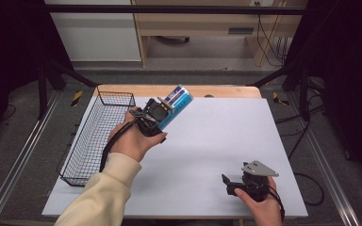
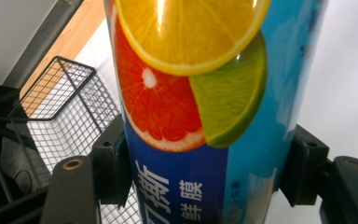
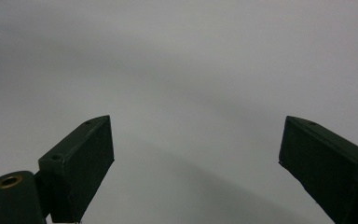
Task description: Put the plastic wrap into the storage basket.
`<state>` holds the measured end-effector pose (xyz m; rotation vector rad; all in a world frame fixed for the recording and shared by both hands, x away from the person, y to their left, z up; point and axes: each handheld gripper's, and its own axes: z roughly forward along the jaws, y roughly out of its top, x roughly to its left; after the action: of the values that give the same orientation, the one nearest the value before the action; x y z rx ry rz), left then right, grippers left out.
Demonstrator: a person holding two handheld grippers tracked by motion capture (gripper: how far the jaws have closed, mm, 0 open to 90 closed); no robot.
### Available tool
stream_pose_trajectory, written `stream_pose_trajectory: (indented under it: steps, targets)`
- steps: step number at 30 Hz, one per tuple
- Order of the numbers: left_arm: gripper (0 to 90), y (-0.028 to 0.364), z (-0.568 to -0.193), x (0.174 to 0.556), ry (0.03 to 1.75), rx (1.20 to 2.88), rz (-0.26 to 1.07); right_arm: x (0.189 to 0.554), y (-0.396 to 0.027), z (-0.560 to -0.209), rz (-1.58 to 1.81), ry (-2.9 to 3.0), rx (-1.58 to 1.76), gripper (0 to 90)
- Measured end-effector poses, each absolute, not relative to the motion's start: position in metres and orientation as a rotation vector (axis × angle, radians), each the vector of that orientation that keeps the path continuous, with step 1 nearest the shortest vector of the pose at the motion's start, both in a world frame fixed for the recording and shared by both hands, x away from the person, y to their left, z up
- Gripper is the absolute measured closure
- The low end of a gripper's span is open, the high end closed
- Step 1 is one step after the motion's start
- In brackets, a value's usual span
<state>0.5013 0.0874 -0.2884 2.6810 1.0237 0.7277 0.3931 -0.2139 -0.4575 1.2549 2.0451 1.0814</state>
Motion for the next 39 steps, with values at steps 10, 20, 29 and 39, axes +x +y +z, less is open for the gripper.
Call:
stream_pose_trajectory:
  steps: [10, 20, 29, 39]
  targets:
    - [31.9, 0.099, -0.282, 0.504, 1.065, 2.682, 0.745, 0.393, -0.214, -0.458, 1.067, 2.028, 1.264, 10.6]
    - [31.9, 0.116, -0.275, 0.502, 1.11, 2.685, 0.784, 0.394, -0.216, -0.459, 1.078, 2.036, 1.263, 10.4]
    - [31.9, 0.139, -0.275, 0.5, 1.174, 2.681, 0.785, 0.394, -0.215, -0.459, 1.07, 2.04, 1.265, 10.3]
    - [31.9, 0.16, -0.277, 0.502, 1.236, 2.681, 0.797, 0.394, -0.215, -0.459, 1.074, 2.038, 1.27, 10.3]
